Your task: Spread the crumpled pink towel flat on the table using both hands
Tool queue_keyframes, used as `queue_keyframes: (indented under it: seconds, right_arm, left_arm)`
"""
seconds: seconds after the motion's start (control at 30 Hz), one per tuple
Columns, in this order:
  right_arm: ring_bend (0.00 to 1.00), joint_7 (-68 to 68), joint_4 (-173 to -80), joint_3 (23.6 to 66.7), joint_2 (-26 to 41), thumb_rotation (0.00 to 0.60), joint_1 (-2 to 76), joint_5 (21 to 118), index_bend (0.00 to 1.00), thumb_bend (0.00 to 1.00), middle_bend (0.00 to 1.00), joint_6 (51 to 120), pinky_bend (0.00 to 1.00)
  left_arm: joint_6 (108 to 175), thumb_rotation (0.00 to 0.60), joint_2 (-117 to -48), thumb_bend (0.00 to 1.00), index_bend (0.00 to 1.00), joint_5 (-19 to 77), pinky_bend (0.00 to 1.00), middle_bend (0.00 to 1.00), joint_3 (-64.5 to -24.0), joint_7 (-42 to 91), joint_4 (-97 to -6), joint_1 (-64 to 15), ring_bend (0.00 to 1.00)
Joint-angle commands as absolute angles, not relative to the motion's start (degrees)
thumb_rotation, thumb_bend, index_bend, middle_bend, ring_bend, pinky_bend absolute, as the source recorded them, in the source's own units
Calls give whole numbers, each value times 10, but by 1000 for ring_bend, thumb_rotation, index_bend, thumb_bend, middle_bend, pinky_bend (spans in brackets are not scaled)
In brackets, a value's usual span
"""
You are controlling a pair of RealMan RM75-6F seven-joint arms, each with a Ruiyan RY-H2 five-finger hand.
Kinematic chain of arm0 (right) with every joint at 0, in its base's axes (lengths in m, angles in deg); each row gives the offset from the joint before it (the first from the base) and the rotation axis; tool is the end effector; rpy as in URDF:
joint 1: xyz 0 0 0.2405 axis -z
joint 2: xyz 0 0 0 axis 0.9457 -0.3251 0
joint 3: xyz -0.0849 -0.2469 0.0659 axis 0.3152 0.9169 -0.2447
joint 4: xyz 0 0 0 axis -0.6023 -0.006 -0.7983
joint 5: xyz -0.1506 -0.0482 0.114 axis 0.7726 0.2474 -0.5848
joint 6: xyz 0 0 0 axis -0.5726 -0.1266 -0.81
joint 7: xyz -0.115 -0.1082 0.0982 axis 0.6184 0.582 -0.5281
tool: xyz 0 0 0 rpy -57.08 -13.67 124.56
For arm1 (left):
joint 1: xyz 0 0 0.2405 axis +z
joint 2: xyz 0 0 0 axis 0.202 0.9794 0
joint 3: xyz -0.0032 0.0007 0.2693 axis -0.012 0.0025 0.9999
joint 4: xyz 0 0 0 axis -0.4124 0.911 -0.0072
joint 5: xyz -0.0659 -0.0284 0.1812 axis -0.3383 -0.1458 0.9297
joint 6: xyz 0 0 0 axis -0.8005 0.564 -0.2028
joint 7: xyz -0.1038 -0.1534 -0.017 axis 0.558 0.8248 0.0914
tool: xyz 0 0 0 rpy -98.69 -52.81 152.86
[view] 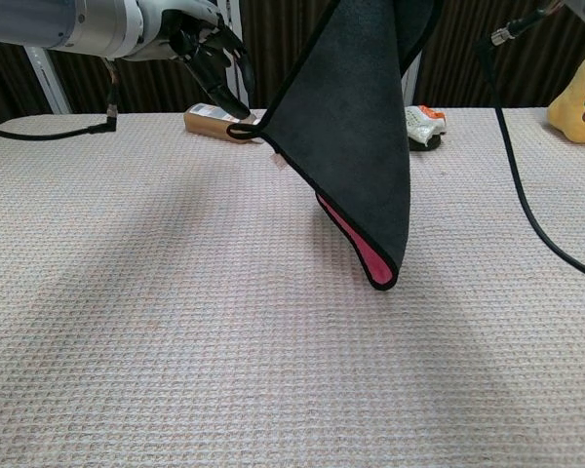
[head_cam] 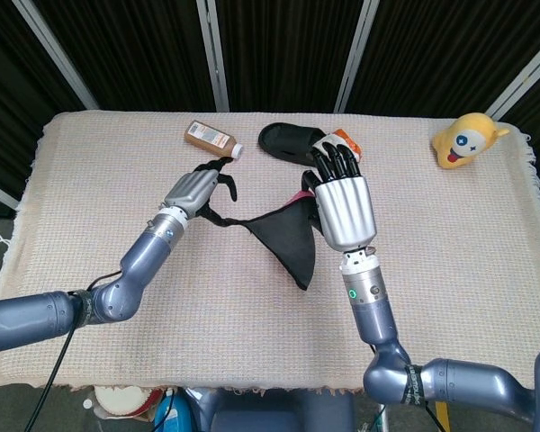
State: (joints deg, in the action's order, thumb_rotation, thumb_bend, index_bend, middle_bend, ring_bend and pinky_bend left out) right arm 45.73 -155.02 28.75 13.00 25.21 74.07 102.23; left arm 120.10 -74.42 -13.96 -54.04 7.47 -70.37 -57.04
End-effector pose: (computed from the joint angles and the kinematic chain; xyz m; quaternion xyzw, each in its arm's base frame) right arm -0.0197 -0.3882 0.1120 0.5948 -0.2179 0.5547 0.5395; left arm -0.0308 0.4679 0.0438 -0.6640 -0.5378 -0.3803 0.3540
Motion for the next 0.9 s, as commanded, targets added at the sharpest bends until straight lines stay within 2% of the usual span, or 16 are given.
queue_keyframes:
  seconds: [0.03, 0.63, 0.9]
  right_arm:
    - [181, 455, -1550, 289, 129, 600, 251, 740, 667, 573, 306, 1023, 188]
    - [181, 441, -1553, 297, 117, 600, 256, 739, 670, 574, 307, 1033, 188]
    - [180, 433, -1554, 298, 105, 600, 261, 736, 673, 575, 308, 1034, 189]
  left_arm:
    - [1204, 600, -750, 215, 479, -142, 0, 0, -538, 75, -710, -576, 0]
    - [1244, 600, -810, 220, 522, -149, 0, 0, -535, 73, -699, -602, 0]
    - [1262, 600, -831, 385, 596, -146, 0, 0, -535, 66, -690, -608, 0]
